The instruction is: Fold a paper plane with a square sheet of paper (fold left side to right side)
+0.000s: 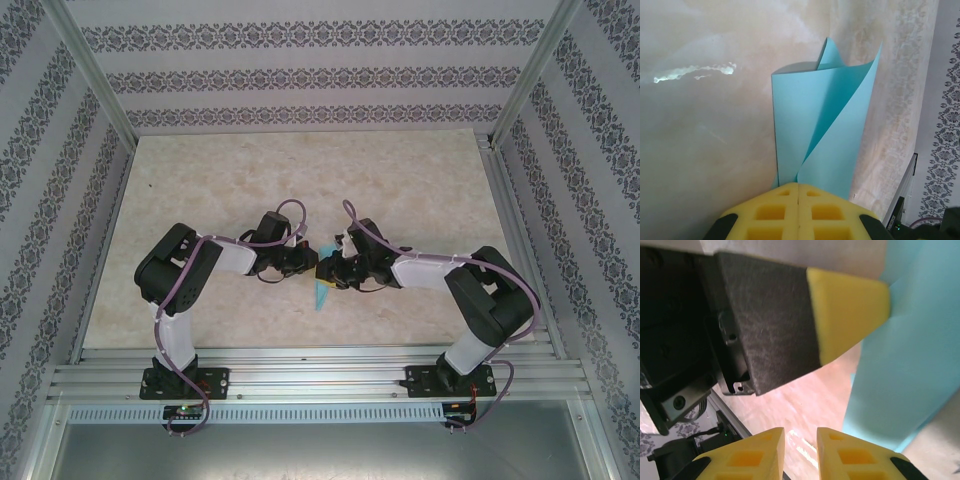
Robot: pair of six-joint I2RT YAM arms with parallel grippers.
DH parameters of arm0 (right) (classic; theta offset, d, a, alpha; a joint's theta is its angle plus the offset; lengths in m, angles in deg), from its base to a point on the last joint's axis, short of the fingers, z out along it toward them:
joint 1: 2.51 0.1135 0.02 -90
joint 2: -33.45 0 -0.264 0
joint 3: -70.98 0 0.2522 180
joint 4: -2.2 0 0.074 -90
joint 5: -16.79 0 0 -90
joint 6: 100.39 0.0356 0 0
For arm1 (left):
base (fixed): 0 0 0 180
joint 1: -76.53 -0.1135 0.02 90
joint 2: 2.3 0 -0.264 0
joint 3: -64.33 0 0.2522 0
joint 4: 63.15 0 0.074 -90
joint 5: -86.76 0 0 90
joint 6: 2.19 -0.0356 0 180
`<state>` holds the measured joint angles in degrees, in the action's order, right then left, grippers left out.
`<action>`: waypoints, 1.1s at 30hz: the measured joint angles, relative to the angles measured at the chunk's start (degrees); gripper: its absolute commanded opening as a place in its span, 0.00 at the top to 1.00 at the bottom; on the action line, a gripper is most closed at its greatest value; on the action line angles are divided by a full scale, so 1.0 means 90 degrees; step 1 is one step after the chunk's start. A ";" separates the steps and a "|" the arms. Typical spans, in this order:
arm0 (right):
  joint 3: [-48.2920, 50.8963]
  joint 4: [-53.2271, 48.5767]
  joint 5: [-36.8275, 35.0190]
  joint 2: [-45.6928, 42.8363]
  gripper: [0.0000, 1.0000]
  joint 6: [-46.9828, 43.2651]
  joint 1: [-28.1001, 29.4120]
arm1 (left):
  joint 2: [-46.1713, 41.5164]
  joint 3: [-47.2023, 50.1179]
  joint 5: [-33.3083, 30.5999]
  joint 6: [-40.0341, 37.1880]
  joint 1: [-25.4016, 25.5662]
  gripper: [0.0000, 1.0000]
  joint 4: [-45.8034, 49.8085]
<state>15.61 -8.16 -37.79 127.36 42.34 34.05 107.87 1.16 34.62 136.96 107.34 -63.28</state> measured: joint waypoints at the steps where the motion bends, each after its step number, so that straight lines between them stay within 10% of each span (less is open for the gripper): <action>1: 0.0000 0.0005 -0.0002 0.0007 0.76 0.0015 0.0056 | 0.0000 0.0000 0.0000 0.0000 0.0000 1.00 0.0000; 33: -0.0323 -0.1100 -0.0440 0.0386 0.75 -0.0160 0.0522 | 0.0022 0.0002 0.0044 -0.0095 0.0000 1.00 -0.0022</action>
<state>12.70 -18.06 -41.75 130.83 40.90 38.74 108.07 1.18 35.02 136.11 107.34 -63.47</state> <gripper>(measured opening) 0.254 0.058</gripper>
